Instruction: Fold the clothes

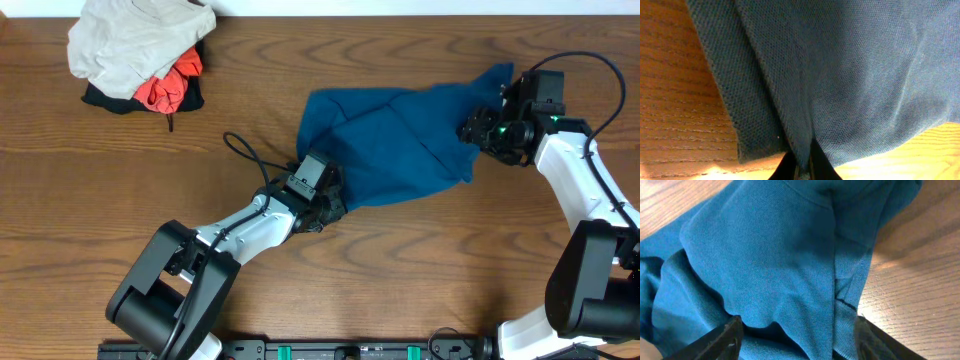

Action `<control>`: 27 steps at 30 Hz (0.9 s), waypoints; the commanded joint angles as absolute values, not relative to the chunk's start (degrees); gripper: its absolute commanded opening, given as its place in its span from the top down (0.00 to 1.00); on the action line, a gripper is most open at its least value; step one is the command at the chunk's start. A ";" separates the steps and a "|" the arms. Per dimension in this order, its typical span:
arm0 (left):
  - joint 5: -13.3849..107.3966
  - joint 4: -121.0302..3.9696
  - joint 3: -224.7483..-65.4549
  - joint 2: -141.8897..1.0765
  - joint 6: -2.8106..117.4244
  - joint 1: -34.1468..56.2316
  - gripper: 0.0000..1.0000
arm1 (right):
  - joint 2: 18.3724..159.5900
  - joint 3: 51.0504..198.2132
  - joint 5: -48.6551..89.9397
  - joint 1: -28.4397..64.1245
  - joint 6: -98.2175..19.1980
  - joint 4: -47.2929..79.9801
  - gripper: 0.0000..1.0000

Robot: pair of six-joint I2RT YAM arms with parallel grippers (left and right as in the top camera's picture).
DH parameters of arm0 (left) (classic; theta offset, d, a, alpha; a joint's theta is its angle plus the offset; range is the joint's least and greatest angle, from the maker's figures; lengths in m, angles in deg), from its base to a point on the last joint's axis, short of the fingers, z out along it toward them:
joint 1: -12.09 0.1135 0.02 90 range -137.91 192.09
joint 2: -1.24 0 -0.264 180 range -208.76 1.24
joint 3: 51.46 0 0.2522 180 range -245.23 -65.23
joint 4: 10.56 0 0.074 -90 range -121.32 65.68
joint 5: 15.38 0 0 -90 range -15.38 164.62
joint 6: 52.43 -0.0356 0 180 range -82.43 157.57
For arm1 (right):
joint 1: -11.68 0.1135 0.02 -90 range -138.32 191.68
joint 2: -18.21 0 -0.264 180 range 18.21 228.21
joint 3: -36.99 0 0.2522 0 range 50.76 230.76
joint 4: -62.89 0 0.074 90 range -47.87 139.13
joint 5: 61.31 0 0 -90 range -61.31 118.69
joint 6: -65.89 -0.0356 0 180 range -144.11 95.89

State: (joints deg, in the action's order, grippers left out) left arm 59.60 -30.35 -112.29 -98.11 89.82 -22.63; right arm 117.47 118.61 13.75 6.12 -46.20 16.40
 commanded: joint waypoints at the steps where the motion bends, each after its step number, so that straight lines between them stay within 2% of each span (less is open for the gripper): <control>1: 60.75 -30.89 -112.36 -99.07 88.66 -22.58 0.94 | 117.58 118.46 14.27 6.01 -45.54 16.51 0.26; 22: 60.75 -31.11 -112.36 -99.07 88.42 -22.58 0.94 | 131.44 118.46 5.27 6.12 -46.37 22.78 0.24; 25: 60.75 -31.11 -112.36 -99.07 88.42 -22.58 0.94 | 131.48 118.46 5.29 6.12 -46.33 22.87 0.31; 27: 60.75 -31.11 -112.34 -99.07 88.42 -22.58 0.94 | 131.48 118.46 5.29 6.12 -46.35 23.15 0.46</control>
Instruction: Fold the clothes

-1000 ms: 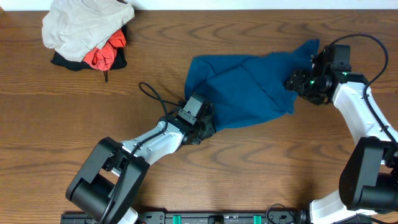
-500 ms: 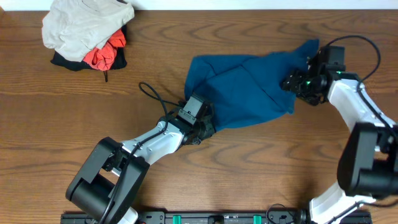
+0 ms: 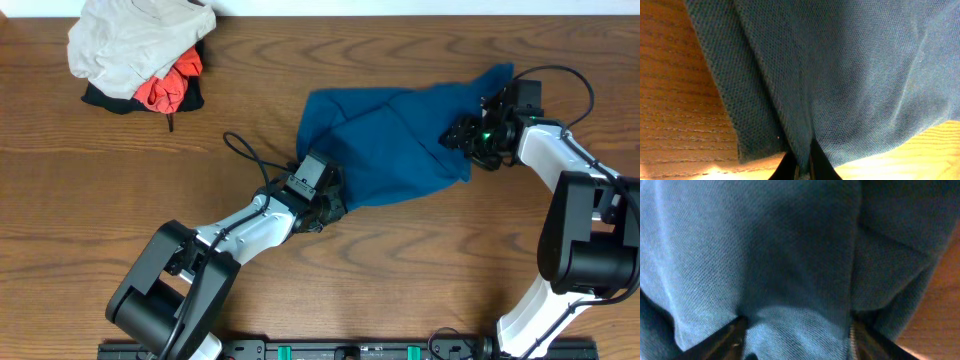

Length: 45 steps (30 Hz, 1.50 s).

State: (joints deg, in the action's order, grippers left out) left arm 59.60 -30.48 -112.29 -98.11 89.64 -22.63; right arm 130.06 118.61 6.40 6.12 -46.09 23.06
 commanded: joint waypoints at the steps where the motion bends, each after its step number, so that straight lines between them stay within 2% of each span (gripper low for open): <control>1: 60.75 -31.11 -112.34 -99.07 88.42 -22.58 0.94 | 131.48 118.46 5.29 6.12 -46.35 23.28 0.59; 2: 60.75 -31.11 -112.34 -99.07 88.42 -22.58 0.94 | 131.48 118.46 5.29 6.12 -46.35 23.46 0.66; 6: 60.75 -31.11 -112.34 -99.07 88.42 -22.61 0.94 | 131.46 118.46 5.29 6.09 -46.37 23.90 0.71; 7: 60.75 -31.11 -112.34 -99.07 88.38 -22.58 0.94 | 131.46 118.46 5.29 6.09 -46.37 24.07 0.75; 10: 60.75 -31.13 -112.36 -99.07 88.22 -22.58 0.94 | 131.46 118.46 5.29 6.12 -46.37 24.24 0.95; 11: 60.75 -31.13 -112.36 -99.07 88.20 -22.58 0.94 | 131.46 118.46 5.31 6.12 -46.37 24.29 0.99; 21: 60.08 -33.08 -112.36 -94.85 83.57 -22.61 0.94 | 126.43 119.22 7.15 5.20 -46.37 22.56 0.99; 30: 60.10 -44.55 -112.36 -79.62 80.60 -22.61 0.94 | 112.71 119.24 18.12 5.35 -46.35 12.35 0.99; 45: 60.34 -48.75 -112.47 -57.35 79.13 -22.58 0.94 | 92.01 119.24 19.49 5.37 -46.81 5.80 0.99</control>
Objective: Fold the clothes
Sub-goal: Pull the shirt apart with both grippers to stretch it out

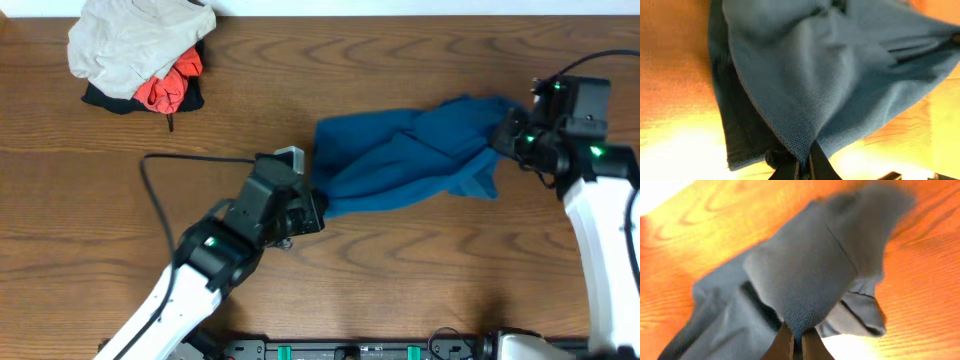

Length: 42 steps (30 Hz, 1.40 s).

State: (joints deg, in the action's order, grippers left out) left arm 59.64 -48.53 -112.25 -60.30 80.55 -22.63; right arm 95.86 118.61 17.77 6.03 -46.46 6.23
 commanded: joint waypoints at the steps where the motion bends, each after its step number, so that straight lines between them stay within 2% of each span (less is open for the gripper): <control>1: 60.34 -48.75 -112.62 -56.12 79.11 -22.58 0.94 | 90.54 119.24 19.98 5.37 -46.81 5.19 0.99; 8: 60.58 -50.30 -116.27 -49.96 76.55 -22.58 0.94 | 81.80 119.27 24.06 5.37 -46.83 1.49 0.99; 17: 64.93 -61.69 -126.00 -48.25 73.34 -22.61 0.94 | 74.22 119.88 24.43 5.37 -46.77 -4.02 0.99; 20: 70.06 -64.79 -127.77 -48.25 73.34 -22.61 0.94 | 74.13 120.93 25.02 5.37 -46.77 -7.03 0.99; 30: 99.31 -69.21 -128.01 -50.72 74.21 -22.58 0.94 | 78.28 121.23 28.89 5.37 -47.88 -8.52 0.99; 42: 102.06 -70.67 -132.38 -50.99 73.14 -22.61 0.94 | 78.74 126.17 33.18 5.70 -47.62 -10.60 0.99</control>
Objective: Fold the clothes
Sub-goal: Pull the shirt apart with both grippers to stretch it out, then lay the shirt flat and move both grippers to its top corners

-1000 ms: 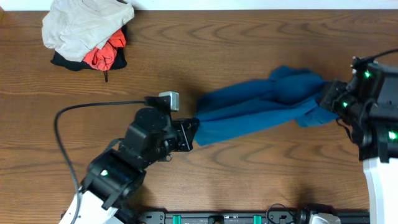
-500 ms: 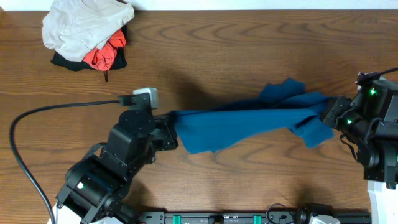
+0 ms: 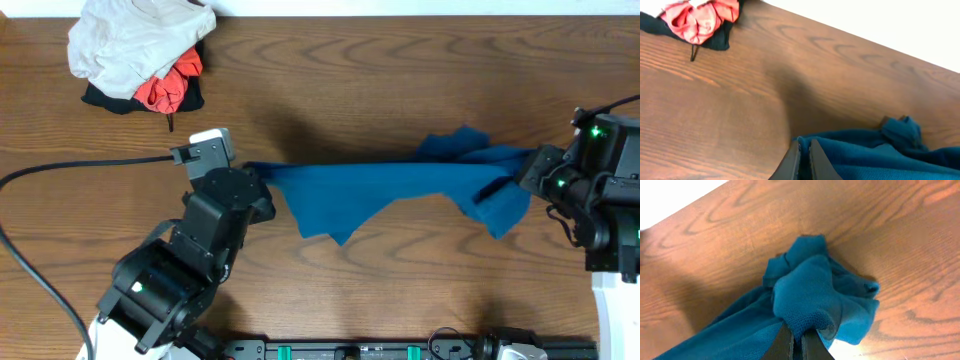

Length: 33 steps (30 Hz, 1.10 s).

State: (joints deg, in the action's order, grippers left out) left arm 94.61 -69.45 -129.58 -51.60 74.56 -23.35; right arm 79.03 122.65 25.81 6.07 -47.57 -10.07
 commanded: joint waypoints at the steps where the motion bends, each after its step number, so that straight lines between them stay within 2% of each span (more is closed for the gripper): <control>1: 102.04 -71.50 -133.08 -50.96 73.16 -22.61 0.94 | 78.74 126.96 33.20 6.05 -47.60 -11.32 0.99; 15: 93.23 -84.44 -151.48 -50.94 70.65 -22.76 0.94 | 78.74 145.19 36.94 14.60 -47.25 -25.89 0.99; 23: 93.26 -88.33 -160.77 -51.03 70.10 -22.76 0.94 | 78.83 157.69 38.20 16.30 -47.25 -31.93 0.99; 28: 94.02 -87.87 -162.17 -51.64 69.05 -22.69 0.94 | 79.05 159.85 38.38 16.30 -47.23 -30.99 0.99; 33: 99.94 -87.87 -162.17 -54.94 69.10 -22.69 0.94 | 82.50 159.83 38.73 16.30 -47.23 -30.94 0.99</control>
